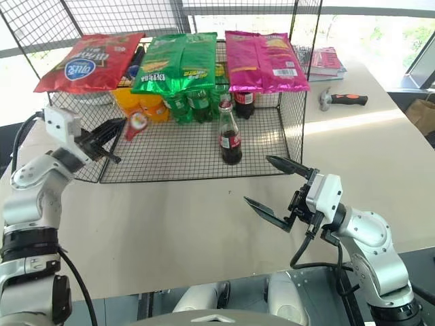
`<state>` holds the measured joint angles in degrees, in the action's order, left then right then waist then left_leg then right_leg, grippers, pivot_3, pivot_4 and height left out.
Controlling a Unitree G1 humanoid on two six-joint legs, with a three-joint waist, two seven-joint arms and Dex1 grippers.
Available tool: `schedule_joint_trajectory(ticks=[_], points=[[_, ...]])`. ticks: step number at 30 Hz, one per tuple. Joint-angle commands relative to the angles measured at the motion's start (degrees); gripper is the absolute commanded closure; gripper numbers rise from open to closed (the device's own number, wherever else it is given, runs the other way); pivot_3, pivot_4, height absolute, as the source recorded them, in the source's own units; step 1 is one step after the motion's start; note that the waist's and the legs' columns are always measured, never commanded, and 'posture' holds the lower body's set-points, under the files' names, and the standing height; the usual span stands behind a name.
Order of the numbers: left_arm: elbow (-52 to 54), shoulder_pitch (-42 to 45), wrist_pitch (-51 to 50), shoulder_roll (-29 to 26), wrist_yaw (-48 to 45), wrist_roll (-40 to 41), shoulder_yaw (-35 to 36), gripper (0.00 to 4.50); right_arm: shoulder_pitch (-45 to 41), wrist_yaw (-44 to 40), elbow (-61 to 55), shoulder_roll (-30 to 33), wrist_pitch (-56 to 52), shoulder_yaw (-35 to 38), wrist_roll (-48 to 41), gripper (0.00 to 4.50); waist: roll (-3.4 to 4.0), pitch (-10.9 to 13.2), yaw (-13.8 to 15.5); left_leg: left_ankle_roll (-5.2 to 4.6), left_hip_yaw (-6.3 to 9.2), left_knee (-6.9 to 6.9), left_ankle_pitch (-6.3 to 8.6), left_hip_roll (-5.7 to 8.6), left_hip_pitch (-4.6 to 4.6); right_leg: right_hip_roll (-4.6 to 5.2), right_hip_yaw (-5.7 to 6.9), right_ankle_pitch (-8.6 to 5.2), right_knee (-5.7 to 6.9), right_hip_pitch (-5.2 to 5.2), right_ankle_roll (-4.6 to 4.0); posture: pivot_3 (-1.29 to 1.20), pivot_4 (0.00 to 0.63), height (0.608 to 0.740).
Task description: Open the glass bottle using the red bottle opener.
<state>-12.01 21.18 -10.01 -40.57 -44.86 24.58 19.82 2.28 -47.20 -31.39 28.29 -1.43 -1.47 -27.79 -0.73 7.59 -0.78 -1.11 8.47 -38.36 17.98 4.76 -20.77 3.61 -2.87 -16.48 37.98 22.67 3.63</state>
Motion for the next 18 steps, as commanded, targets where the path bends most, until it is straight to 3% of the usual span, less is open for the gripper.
schedule_joint_trajectory(ticks=[1, 3, 11, 14, 18], points=[[5.35, -2.64, -0.44, -1.67, -2.5, 1.7, 1.36, 4.25, -1.35, -0.32, -0.09, 0.24, -0.01, 0.47, -0.67, 0.0, 0.0, 0.0, -0.01, 0.0, 0.0, 0.0, 0.0, 0.0, 0.0, 0.0, 0.0, 0.0, 0.01, 0.0, 0.0, 0.0, 0.15, 0.74], [7.32, -4.35, -0.47, -1.42, -2.17, 1.13, 1.08, 3.75, -1.57, -0.42, 0.02, 0.36, -0.2, 0.56, -0.79, 0.0, 0.01, 0.0, -0.04, 0.0, 0.0, 0.01, 0.0, 0.0, 0.0, -0.01, 0.0, 0.0, 0.0, 0.0, 0.0, 0.0, 0.15, 0.74], [11.21, -5.76, -1.08, 1.95, 11.87, -8.65, -1.79, 0.18, -1.55, -0.31, -0.49, 0.74, -0.86, 0.55, -0.99, 0.0, 0.0, 0.0, 0.13, 0.0, 0.0, 0.0, 0.0, 0.0, 0.01, 0.0, 0.0, 0.0, 0.02, -0.01, 0.0, 0.0, 0.15, 0.74], [12.86, -4.49, -7.07, 1.35, 17.42, -14.83, -5.72, 0.18, -1.48, -0.03, -0.62, 0.59, -0.86, 0.24, -0.63, 0.0, 0.0, 0.0, 0.16, 0.0, 0.0, -0.01, 0.0, 0.0, 0.0, 0.0, 0.0, 0.0, 0.02, -0.01, 0.0, 0.0, 0.15, 0.74], [9.85, 0.81, -12.66, -1.54, 11.0, -14.53, -11.15, 0.18, -1.47, 0.37, -0.63, 0.38, -0.47, -0.1, 0.1, 0.0, -0.01, 0.0, 0.16, 0.0, 0.01, 0.0, 0.0, 0.0, 0.0, -0.01, 0.01, 0.0, 0.06, 0.0, 0.0, 0.0, 0.15, 0.74]])
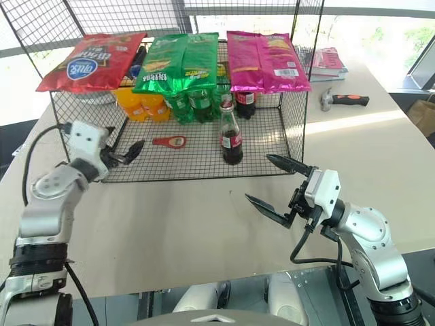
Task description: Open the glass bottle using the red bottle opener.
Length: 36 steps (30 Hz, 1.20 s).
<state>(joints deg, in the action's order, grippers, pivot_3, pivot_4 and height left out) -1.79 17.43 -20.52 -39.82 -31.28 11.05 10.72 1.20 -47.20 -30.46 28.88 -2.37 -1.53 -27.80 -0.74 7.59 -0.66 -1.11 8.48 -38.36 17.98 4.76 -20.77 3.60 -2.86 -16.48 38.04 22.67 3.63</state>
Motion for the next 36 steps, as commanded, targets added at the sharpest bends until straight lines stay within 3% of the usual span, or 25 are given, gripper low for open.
schedule_joint_trajectory(ticks=[1, 11, 18, 25, 28, 34, 36], points=[[-2.01, 6.26, -1.95, -2.5, -3.09, -1.86, -3.25, 0.18, -0.48, 0.57, -1.55, -0.35, 0.51, -0.13, 0.29, 0.0, 0.0, 0.0, 0.1, 0.0, 0.01, 0.0, 0.0, 0.0, -0.01, 0.0, 0.01, 0.0, 0.0, 0.0, 0.0, 0.0, 0.15, 0.74], [-29.51, 27.35, 0.0, -3.33, -20.97, -10.45, -19.75, 0.18, 1.53, 3.25, -3.75, -1.63, 1.03, -1.29, 2.69, 0.0, -0.02, 0.0, -0.45, 0.0, -0.07, 0.0, 0.0, 0.06, -0.06, 0.0, 0.15, 0.0, 0.02, 0.07, 0.0, 0.0, 0.15, 0.74], [-52.74, 39.64, 10.13, -1.73, -25.2, -17.2, -24.29, 0.18, 4.0, 5.41, -5.7, -2.22, 1.42, -1.57, 4.26, 0.0, -0.04, -0.02, -0.19, 0.0, -0.02, -0.07, 0.0, 0.08, -0.05, -0.06, 0.41, 0.0, 0.08, 0.08, 0.0, 0.0, 0.15, 0.74], [-67.0, 43.22, 15.49, 0.87, -29.16, -20.61, -25.12, 0.18, 4.4, 6.29, -6.11, -2.78, 1.59, -2.49, 5.36, 0.0, -0.05, -0.04, -0.39, -0.01, -0.04, -0.17, -0.01, 0.12, 0.02, -0.1, 0.37, 0.0, 0.28, 0.08, 0.0, 0.0, 0.15, 0.74], [-68.23, 43.57, 16.58, 1.02, -31.38, -20.62, -24.43, 0.97, 4.7, 6.36, -6.36, -2.54, 1.64, -2.34, 5.37, 0.0, -0.05, -0.06, -0.46, -0.01, -0.09, -0.22, 0.0, 0.12, 0.05, -0.09, 0.38, 0.0, 0.37, 0.08, 0.0, 0.0, 0.15, 0.74], [-64.38, 41.93, 21.65, -0.12, -38.87, -17.48, -21.27, 3.83, 5.34, 6.5, -6.7, -2.35, 1.7, -2.21, 5.44, 0.0, -0.06, -0.06, -0.67, -0.01, -0.12, -0.3, 0.0, 0.11, 0.05, -0.08, 0.39, 0.0, 0.51, 0.09, 0.01, 0.0, 0.15, 0.74], [-62.41, 41.03, 22.85, -0.55, -40.89, -16.44, -20.24, 4.4, 5.34, 6.45, -6.63, -2.33, 1.67, -2.17, 5.41, 0.0, -0.06, -0.05, -0.69, -0.01, -0.12, -0.31, 0.0, 0.11, 0.03, -0.03, 0.4, 0.0, 0.52, 0.09, 0.0, 0.0, 0.15, 0.74]])
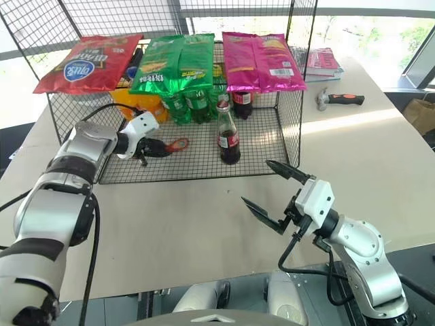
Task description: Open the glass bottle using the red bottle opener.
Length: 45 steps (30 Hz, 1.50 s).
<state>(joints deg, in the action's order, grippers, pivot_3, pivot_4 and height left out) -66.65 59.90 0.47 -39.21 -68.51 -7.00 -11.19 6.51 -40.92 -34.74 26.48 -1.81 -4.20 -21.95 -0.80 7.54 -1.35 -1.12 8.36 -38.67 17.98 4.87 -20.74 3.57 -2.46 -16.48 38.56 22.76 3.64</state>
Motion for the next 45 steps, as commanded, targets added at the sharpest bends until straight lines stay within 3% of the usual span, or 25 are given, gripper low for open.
schedule_joint_trajectory(ticks=[1, 6, 14, 24, 29, 31, 37, 40, 45], points=[[4.1, -2.26, 3.57, -1.53, -3.73, 2.25, 2.37, 4.47, -0.08, 0.06, -2.19, 0.1, 1.1, 0.57, -0.53, 0.0, -0.01, 0.0, 0.0, 0.0, 0.01, -0.02, 0.0, 0.0, -0.01, 0.0, 0.01, 0.0, 0.0, 0.01, 0.0, 0.0, 0.15, 0.74], [13.0, -6.56, 7.77, -3.14, -3.97, 5.56, 5.86, 4.47, -1.28, -0.46, -0.92, 0.0, 1.14, 0.48, -0.79, 0.0, -0.04, 0.03, -0.25, 0.0, 0.02, -0.04, 0.0, 0.0, -0.05, 0.15, 0.01, 0.0, -0.02, 0.02, 0.0, 0.0, 0.15, 0.74], [25.62, -14.29, 12.28, -3.27, 5.21, 7.69, 10.6, 4.47, -3.27, -1.28, 1.15, -0.78, 1.75, -0.51, -0.61, 0.0, -0.09, 0.05, -0.53, 0.0, 0.04, -0.05, 0.0, -0.01, -0.08, 0.21, 0.03, 0.0, -0.03, 0.03, 0.0, 0.0, 0.15, 0.74], [47.89, -26.06, 4.76, -2.33, 13.82, 14.44, 17.37, 4.47, -4.53, -2.37, 2.21, -0.63, 1.8, -0.2, -1.1, 0.0, -0.09, 0.05, -0.65, 0.0, 0.04, -0.04, 0.0, -0.01, -0.07, 0.25, 0.02, 0.0, -0.03, 0.02, 0.0, 0.0, 0.15, 0.74], [68.68, -37.0, -26.6, -2.44, 13.32, 38.02, 25.8, 4.47, -5.46, -2.87, 1.31, 0.02, -1.66, 0.08, -4.15, 0.0, -0.09, 0.05, -1.13, -0.01, 0.03, -0.02, 0.01, -0.03, -0.08, 0.25, -0.03, 0.0, -0.02, 0.03, 0.0, 0.0, 0.15, 0.74], [74.2, -41.3, -32.63, -0.46, 12.55, 48.69, 29.92, 4.47, -5.93, -3.05, 1.17, 0.33, -3.15, 0.08, -5.46, 0.0, -0.08, 0.05, -1.01, -0.01, 0.04, 0.0, 0.01, -0.05, -0.06, 0.25, -0.01, 0.0, -0.03, 0.03, 0.0, 0.0, 0.15, 0.74], [86.71, -51.37, -46.83, 0.27, 14.89, 70.35, 36.04, 4.47, -9.6, 0.61, -0.93, 0.69, -12.92, 0.46, -11.55, 0.0, -0.07, 0.06, -0.58, -0.01, 0.04, -0.01, 0.01, -0.07, 0.02, 0.27, -0.01, 0.0, -0.04, -0.01, -0.01, 0.0, 0.15, 0.74], [90.64, -53.82, -49.7, 0.97, 16.45, 77.74, 36.22, 4.47, -13.97, 2.96, -2.31, 1.98, -23.07, 1.71, -21.44, 0.0, -0.07, 0.06, -0.26, 0.0, 0.05, -0.02, 0.0, -0.07, 0.04, 0.27, 0.0, 0.0, -0.04, -0.04, -0.01, 0.0, 0.15, 0.74], [96.02, -55.0, -49.68, 1.55, 15.17, 77.83, 29.79, 4.47, -24.52, 10.49, 2.11, 2.7, -39.57, 4.66, -44.35, 0.0, -0.03, 0.08, 0.23, 0.0, 0.05, 0.05, 0.01, -0.06, 0.04, 0.29, 0.0, 0.0, -0.13, -0.04, -0.02, 0.0, 0.15, 0.74]])
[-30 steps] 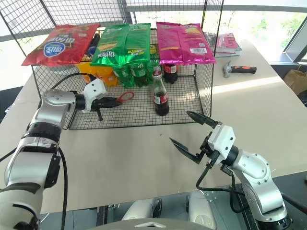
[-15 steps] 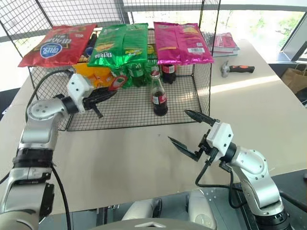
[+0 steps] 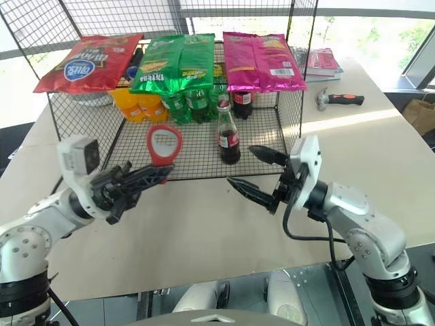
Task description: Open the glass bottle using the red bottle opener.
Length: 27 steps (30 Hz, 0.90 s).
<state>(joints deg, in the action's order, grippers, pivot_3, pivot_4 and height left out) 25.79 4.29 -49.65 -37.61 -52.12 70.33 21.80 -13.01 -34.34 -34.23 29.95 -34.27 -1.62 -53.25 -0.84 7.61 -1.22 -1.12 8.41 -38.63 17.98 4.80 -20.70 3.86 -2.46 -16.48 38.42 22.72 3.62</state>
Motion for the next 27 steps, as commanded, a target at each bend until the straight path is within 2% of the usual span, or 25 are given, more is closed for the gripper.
schedule_joint_trajectory(ticks=[1, 5, 6, 10, 11, 13, 16, 18, 27], points=[[3.68, 1.08, 0.51, -0.46, -2.58, 0.07, -4.48, 4.47, -6.77, 4.7, 2.66, -1.32, -8.66, 2.14, -16.13, 0.0, 0.01, 0.01, 0.13, 0.0, -0.02, 0.01, 0.0, 0.0, 0.0, 0.0, -0.01, 0.0, -0.01, 0.0, 0.0, 0.0, 0.15, 0.74], [3.63, 2.91, 1.86, -1.17, -5.5, -1.7, -7.79, 4.47, -9.77, 6.91, 4.31, -2.55, -12.07, 2.42, -23.77, 0.0, 0.03, 0.02, 0.41, 0.0, 0.0, 0.09, 0.0, 0.0, -0.02, 0.01, 0.02, 0.0, -0.14, 0.0, 0.0, 0.0, 0.15, 0.74], [3.53, 3.32, 1.96, -1.28, -5.96, -1.95, -8.37, 4.5, -10.05, 7.21, 4.47, -2.73, -12.56, 2.44, -24.94, 0.51, 0.03, 0.02, 0.47, 0.0, 0.01, 0.14, 0.0, 0.0, -0.03, 0.02, 0.03, 0.0, -0.21, 0.0, -0.01, 0.0, 0.15, 0.74], [2.69, 4.52, 3.38, -1.18, -7.23, -3.86, -9.89, 4.5, -9.97, 6.41, 3.91, -2.32, -14.03, 1.89, -26.17, 2.07, 0.03, 0.02, 0.27, -0.04, -0.02, 0.22, 0.02, 0.0, -0.08, 0.03, 0.05, 0.0, -0.41, 0.0, 0.0, 0.0, 0.15, 0.74], [2.54, 4.77, 3.58, -1.21, -7.6, -4.17, -10.13, 4.5, -9.89, 6.26, 3.83, -2.36, -14.19, 1.77, -26.27, 2.61, 0.03, 0.02, 0.24, -0.05, -0.02, 0.24, 0.03, 0.0, -0.08, 0.03, 0.06, 0.0, -0.44, 0.0, 0.0, 0.0, 0.15, 0.74], [2.27, 4.99, 3.84, -1.31, -8.28, -4.56, -10.45, 4.5, -9.92, 6.0, 3.77, -2.61, -14.32, 1.51, -26.0, 2.61, 0.03, 0.02, 0.19, -0.05, -0.02, 0.27, 0.03, 0.0, -0.08, 0.03, 0.07, 0.0, -0.46, 0.01, 0.0, 0.0, 0.15, 0.74], [2.02, 5.09, 4.41, -1.39, -9.49, -5.66, -11.37, 4.5, -10.2, 5.65, 3.8, -3.4, -14.1, 0.83, -25.18, 3.47, 0.04, 0.02, 0.2, -0.05, -0.01, 0.28, 0.03, 0.0, -0.07, 0.03, 0.07, 0.0, -0.44, 0.01, 0.0, 0.0, 0.15, 0.74], [1.88, 4.99, 5.15, -1.48, -10.22, -6.81, -11.91, 4.5, -10.57, 5.64, 3.73, -3.98, -13.91, 0.53, -24.87, 4.43, 0.04, 0.03, 0.23, -0.05, -0.01, 0.27, 0.03, 0.0, -0.07, 0.02, 0.07, 0.0, -0.43, 0.01, 0.0, 0.0, 0.15, 0.74], [0.67, 6.15, 4.64, -0.08, -9.38, -4.98, -11.26, 4.5, -11.93, 7.72, 2.99, -5.53, -14.02, 0.03, -25.13, 4.48, 0.05, 0.03, 0.24, -0.05, 0.0, 0.26, 0.03, 0.0, -0.08, 0.03, 0.07, 0.0, -0.44, 0.01, 0.0, 0.0, 0.15, 0.74]])
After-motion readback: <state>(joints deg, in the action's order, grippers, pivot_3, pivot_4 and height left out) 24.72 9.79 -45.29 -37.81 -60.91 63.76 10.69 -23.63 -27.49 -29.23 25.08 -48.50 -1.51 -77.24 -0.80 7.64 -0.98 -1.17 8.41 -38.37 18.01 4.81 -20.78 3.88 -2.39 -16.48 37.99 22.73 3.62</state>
